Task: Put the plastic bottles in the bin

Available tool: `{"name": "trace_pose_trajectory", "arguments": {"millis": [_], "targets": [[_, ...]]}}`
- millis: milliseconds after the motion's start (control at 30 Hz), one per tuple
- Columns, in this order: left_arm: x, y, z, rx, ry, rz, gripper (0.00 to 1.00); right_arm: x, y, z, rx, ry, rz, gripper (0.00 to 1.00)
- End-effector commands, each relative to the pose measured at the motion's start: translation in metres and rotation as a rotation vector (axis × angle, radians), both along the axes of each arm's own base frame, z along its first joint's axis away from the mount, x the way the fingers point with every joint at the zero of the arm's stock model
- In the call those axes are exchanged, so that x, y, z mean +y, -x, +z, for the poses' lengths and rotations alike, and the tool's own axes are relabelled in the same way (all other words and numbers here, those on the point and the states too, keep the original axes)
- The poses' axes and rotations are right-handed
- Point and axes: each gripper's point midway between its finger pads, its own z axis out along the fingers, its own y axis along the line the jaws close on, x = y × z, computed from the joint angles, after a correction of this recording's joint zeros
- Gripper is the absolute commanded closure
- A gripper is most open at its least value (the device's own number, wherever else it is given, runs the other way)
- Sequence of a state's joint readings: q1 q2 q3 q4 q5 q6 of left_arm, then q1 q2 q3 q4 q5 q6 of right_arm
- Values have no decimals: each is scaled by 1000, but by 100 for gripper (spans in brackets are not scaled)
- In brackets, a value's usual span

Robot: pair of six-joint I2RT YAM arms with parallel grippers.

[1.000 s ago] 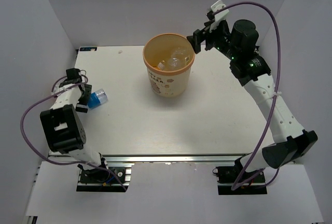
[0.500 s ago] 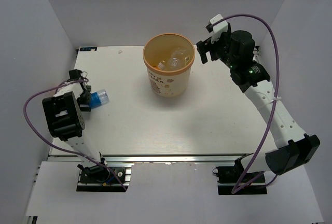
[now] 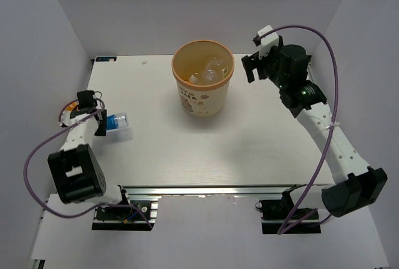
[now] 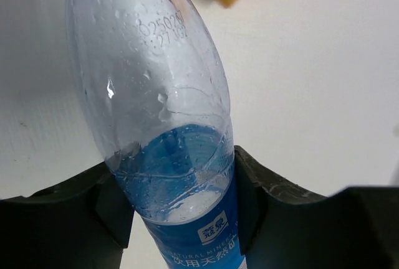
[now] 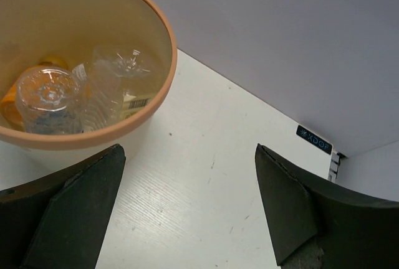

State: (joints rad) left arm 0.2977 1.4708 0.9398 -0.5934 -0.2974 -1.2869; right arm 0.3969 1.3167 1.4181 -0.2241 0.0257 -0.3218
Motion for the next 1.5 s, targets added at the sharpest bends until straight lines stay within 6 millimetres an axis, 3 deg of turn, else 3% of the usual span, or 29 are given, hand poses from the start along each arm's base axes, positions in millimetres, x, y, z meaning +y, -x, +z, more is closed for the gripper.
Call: {"name": "trace_pose_trajectory", "arguments": {"millis": [0,67,100,133,167,200,267,300,333,367,400,433,500,533,600,633,667,700,733,767,900,1000,1167,1233,1400,1467], "targets": [[1,-18,69,-193,-92,-54,46,-17,7,31,-97,-64,-49,11],[-13,-31,105,-269,-143,-141,45,-31,7,27,-84,-101,-89,11],[-17,-42,134,-319,-188,-189,45,-45,4,26,-83,-118,-125,11],[-38,-56,153,-380,-208,-263,45,-52,4,22,-78,-136,-139,11],[-50,-64,170,-423,-221,-309,45,-60,2,2,-38,-170,-171,11],[-62,-75,199,-488,-252,-361,45,-68,4,7,-66,-206,-190,11],[-112,-97,243,-616,-290,-507,44,-91,5,-11,-28,-293,-259,11],[-141,-106,250,-629,-310,-596,42,-108,4,-17,-16,-321,-308,10],[-157,-116,291,-727,-333,-633,42,-104,7,-23,13,-351,-275,11],[-172,-121,303,-761,-347,-673,42,-107,9,-28,38,-403,-285,11],[-203,-123,314,-798,-365,-754,46,-112,10,-43,71,-413,-303,11],[-218,-132,335,-872,-389,-766,46,-110,12,-50,89,-421,-293,11],[-259,-132,355,-953,-429,-835,45,-110,15,-64,122,-427,-292,11],[-269,-141,364,-972,-453,-843,43,-108,16,-67,129,-428,-281,11],[-301,-145,374,-1004,-509,-920,40,-108,20,-73,149,-439,-285,11],[-316,-157,363,-986,-527,-954,40,-108,21,-76,154,-438,-283,11],[-323,-160,377,-1011,-553,-955,40,-108,23,-77,151,-439,-282,11],[-341,-168,362,-975,-581,-998,40,-106,25,-81,158,-434,-273,10],[-347,-172,360,-965,-594,-1008,40,-106,25,-83,163,-428,-271,10],[-348,-173,373,-972,-621,-987,40,-106,26,-84,166,-424,-272,11],[-345,-185,366,-882,-727,-933,36,-107,25,-86,170,-420,-276,11],[-340,-192,357,-802,-821,-886,27,-105,25,-90,186,-421,-268,11],[-353,-200,323,-700,-882,-905,22,-108,21,-104,223,-423,-302,11],[-347,-198,314,-653,-904,-844,17,-110,18,-106,231,-422,-315,11],[-361,-185,323,-652,-987,-816,2,-116,16,-112,253,-410,-356,11],[-365,-181,327,-627,-1021,-816,2,-116,16,-113,256,-410,-352,11]]}}
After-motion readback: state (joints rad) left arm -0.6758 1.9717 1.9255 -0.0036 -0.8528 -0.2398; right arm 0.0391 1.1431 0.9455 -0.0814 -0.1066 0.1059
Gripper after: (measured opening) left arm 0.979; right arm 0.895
